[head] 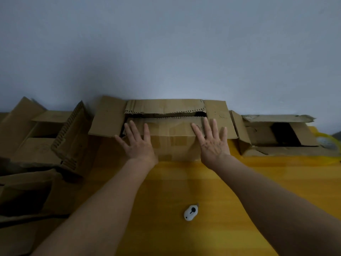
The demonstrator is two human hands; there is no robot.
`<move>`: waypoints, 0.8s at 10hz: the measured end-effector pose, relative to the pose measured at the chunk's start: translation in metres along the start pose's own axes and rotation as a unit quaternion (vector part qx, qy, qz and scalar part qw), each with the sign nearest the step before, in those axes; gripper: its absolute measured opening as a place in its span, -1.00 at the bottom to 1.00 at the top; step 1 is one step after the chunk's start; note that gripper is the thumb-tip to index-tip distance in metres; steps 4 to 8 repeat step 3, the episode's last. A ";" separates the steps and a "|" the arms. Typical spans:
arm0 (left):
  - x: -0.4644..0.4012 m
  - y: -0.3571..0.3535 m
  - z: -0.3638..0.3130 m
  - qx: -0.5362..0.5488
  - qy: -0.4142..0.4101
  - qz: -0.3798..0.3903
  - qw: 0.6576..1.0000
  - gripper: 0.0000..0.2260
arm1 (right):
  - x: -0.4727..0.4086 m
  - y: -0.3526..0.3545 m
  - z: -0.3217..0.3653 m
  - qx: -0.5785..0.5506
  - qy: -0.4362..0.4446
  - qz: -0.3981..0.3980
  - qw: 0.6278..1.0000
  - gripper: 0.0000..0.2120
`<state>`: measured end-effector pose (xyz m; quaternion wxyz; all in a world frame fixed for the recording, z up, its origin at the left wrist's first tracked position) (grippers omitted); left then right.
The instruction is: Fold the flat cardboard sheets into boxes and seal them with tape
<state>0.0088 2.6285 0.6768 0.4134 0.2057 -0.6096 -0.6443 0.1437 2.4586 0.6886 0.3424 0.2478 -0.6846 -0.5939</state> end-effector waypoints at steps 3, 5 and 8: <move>0.068 0.025 -0.007 0.116 -0.066 -0.136 0.982 -0.51 | 0.090 -0.008 0.004 -0.147 -0.038 -0.045 0.987 -0.78; 0.068 0.025 -0.007 0.116 -0.066 -0.136 0.982 -0.51 | 0.090 -0.008 0.004 -0.147 -0.038 -0.045 0.987 -0.78; 0.068 0.025 -0.007 0.116 -0.066 -0.136 0.982 -0.51 | 0.090 -0.008 0.004 -0.147 -0.038 -0.045 0.987 -0.78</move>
Point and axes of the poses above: each hand's wrist, its own x-axis away from the middle knuckle, its own y-axis out of the back of the hand, z = x × y, the point moved 2 cm from there along -x, towards the middle knuckle, and after that the axes turned 5 degrees about -x, right-handed, at the moved point
